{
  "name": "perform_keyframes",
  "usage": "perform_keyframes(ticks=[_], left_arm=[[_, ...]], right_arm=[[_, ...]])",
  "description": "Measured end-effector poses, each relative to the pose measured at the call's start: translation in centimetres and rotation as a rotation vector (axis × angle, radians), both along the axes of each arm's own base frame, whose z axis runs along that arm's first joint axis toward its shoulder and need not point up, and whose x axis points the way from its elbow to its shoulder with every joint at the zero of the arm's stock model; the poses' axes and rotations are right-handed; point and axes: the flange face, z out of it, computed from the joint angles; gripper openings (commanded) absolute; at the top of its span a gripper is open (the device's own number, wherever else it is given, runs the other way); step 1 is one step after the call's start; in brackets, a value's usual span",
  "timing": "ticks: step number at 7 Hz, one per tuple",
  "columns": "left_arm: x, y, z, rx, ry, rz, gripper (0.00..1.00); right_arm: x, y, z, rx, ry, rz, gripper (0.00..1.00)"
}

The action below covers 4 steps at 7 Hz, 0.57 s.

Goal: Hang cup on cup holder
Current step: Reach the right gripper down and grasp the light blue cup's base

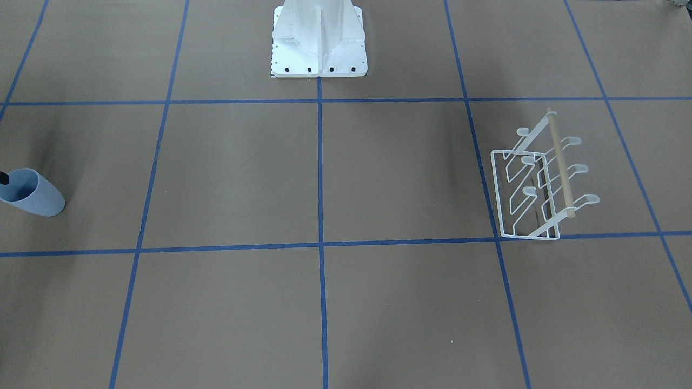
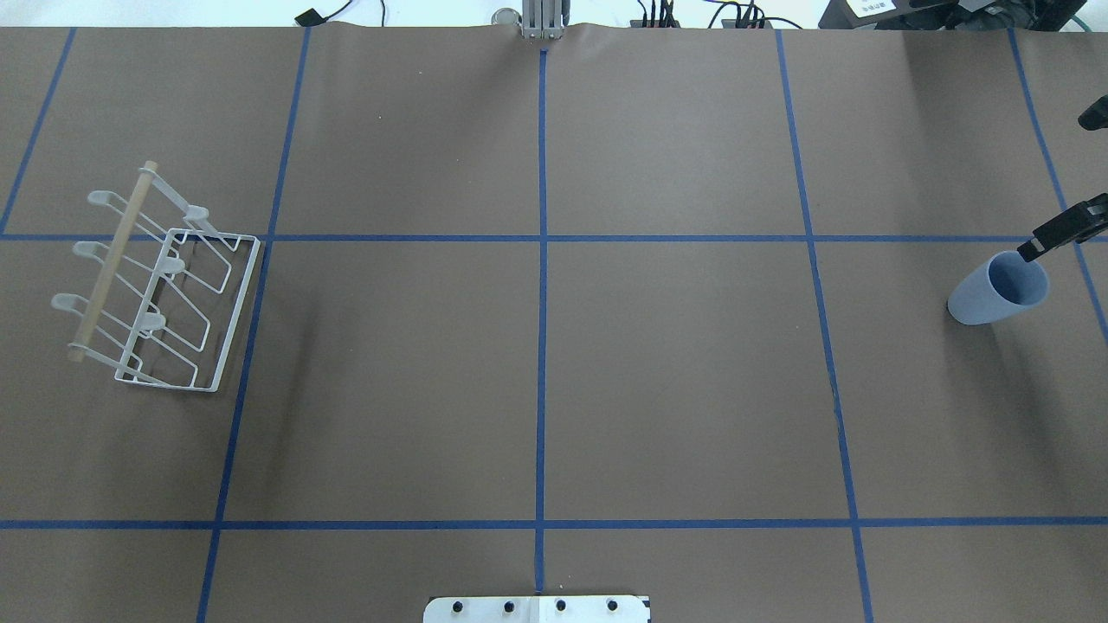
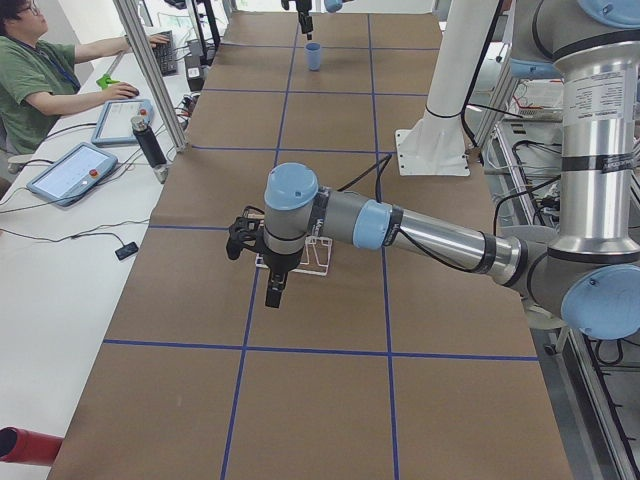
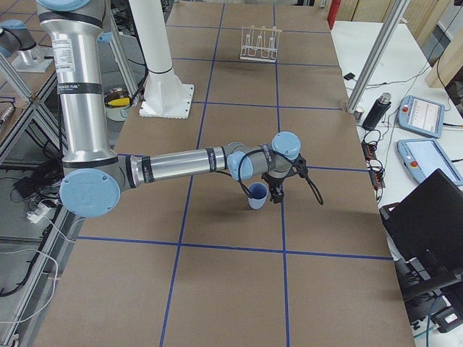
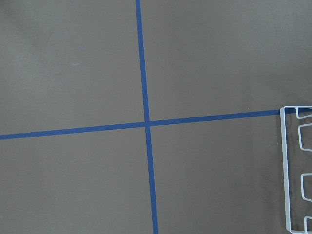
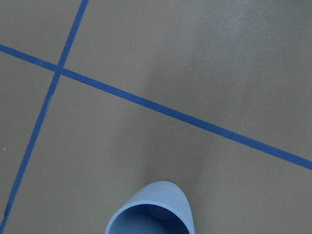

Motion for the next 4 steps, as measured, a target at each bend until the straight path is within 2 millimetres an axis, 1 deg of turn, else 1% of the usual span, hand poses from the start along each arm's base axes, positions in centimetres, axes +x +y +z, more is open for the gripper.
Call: perform_keyframes(ticks=[2,3,4], left_arm=[[0.0,-0.1,-0.1,0.002,0.0,0.0,0.99],[0.0,-0.1,-0.1,0.002,0.0,0.0,0.99],[0.0,-0.1,-0.1,0.001,0.0,0.0,0.99]], right_arm=[[-1.1,0.2,1.9,-0.03,0.016,-0.022,0.98],[-1.5,0.3,2.5,-0.041,0.021,-0.031,0.92],[-2.0,0.4,2.9,-0.049,0.025,-0.039,0.64]])
